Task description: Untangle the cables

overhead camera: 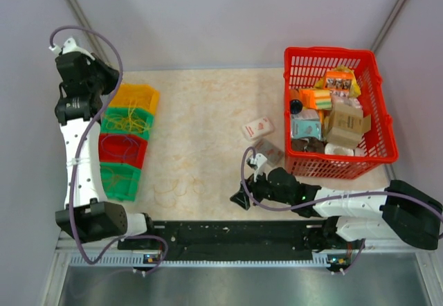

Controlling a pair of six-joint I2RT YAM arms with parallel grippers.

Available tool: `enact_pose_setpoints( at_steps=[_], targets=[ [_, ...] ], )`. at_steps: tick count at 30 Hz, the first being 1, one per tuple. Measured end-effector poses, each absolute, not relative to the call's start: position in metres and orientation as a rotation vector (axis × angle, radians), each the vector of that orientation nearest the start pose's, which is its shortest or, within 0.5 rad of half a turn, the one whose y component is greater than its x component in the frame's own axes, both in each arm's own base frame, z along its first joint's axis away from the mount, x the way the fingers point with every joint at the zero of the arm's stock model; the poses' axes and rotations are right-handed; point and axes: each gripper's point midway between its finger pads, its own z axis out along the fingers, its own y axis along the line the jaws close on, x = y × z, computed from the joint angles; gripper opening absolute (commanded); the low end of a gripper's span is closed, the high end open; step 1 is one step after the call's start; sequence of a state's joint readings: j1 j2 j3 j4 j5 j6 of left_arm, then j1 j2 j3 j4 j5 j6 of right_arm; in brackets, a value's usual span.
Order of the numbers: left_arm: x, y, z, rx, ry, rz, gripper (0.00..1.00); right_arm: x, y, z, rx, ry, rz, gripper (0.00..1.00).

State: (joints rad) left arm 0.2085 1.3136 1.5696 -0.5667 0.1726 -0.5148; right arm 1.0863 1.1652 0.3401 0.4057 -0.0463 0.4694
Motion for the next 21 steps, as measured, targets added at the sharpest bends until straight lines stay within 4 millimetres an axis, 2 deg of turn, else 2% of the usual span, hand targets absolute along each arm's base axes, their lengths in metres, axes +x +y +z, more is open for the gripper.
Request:
enact_pose_setpoints(
  at_steps=[3, 7, 13, 21],
  targets=[
    [0.411, 0.047, 0.38, -0.602, 1.803, -0.37, 0.0, 0.135, 0.313, 0.085, -0.678, 2.012, 1.026, 0.67],
    [0.425, 0.056, 0.38, -0.62, 1.779, -0.387, 0.0, 0.134, 0.312, 0.088, -0.673, 1.987, 1.039, 0.67],
    [0.45, 0.074, 0.368, -0.655, 1.76, -0.409, 0.0, 0.135, 0.313, 0.091, -0.668, 1.969, 1.049, 0.67],
    [0.47, 0.091, 0.365, -0.61, 1.666, -0.38, 0.0, 0.135, 0.314, 0.092, -0.666, 1.962, 1.053, 0.67]
  ],
)
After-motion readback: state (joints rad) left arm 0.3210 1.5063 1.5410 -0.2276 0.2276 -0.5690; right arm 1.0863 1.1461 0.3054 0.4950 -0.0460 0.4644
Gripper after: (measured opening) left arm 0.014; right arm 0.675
